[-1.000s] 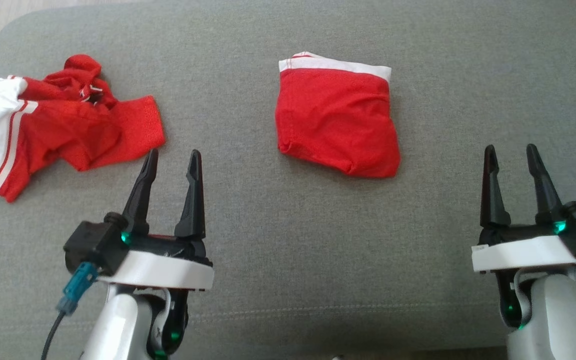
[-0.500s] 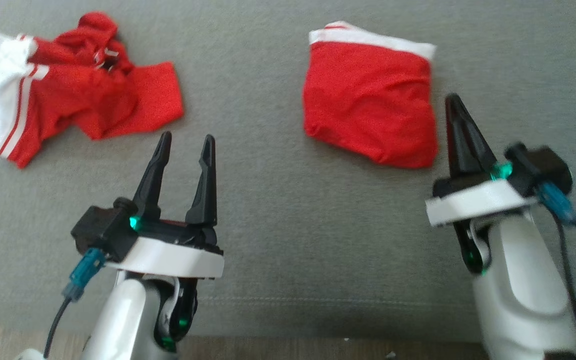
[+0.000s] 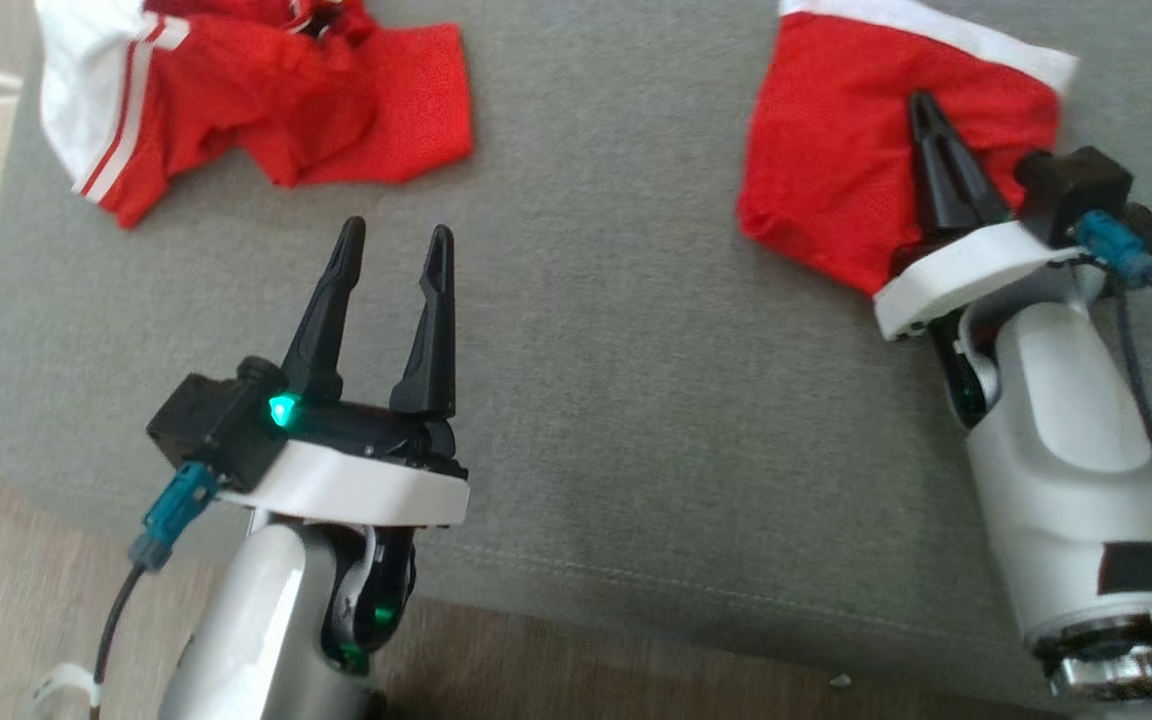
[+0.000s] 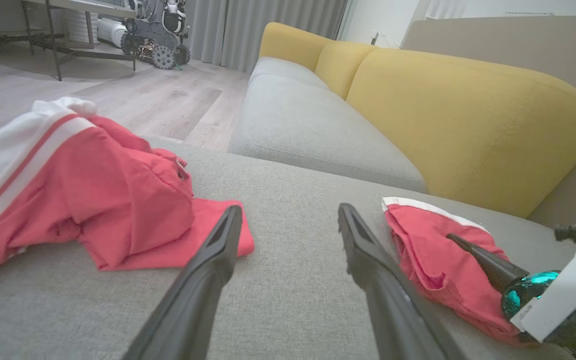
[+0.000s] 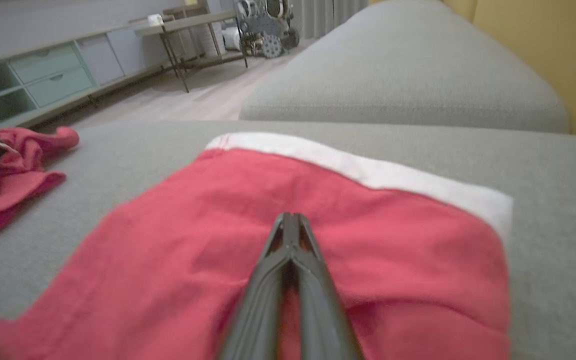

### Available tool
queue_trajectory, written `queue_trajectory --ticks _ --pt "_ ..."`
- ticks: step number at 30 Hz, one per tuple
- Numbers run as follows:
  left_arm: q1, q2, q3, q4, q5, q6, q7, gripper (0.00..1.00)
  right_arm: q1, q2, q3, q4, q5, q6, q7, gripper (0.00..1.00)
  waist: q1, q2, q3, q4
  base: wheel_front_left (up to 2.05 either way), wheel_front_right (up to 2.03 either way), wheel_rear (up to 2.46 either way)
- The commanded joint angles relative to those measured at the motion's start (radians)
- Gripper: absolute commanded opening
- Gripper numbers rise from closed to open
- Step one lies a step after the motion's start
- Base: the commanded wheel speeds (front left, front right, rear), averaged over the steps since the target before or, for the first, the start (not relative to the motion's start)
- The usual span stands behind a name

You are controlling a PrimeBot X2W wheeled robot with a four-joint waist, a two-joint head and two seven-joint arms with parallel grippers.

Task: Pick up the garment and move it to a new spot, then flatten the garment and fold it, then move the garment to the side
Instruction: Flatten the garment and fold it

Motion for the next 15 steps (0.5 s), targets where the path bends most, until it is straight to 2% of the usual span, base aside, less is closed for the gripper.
queue_trajectory --ticks 1,7,15 --pt "-0.026 0.006 0.025 -0.039 -0.009 0.006 -0.012 1.00 -0.014 0.008 0.001 0.015 -0.018 0.006 0.008 0.00 -0.0001 0.0000 0.017 0.018 0.00 0.00 0.00" --pt "-0.028 0.006 0.025 -0.037 -0.014 0.012 -0.012 1.00 -0.058 0.013 -0.037 0.104 -0.045 0.006 -0.001 0.00 -0.0001 0.0000 0.018 0.018 0.00 0.00 0.00" --pt "-0.029 0.006 0.029 -0.032 -0.017 0.016 -0.012 1.00 -0.075 0.042 -0.020 0.067 -0.030 0.006 -0.018 0.00 -0.0001 0.0000 -0.008 -0.006 0.00 0.00 0.00"
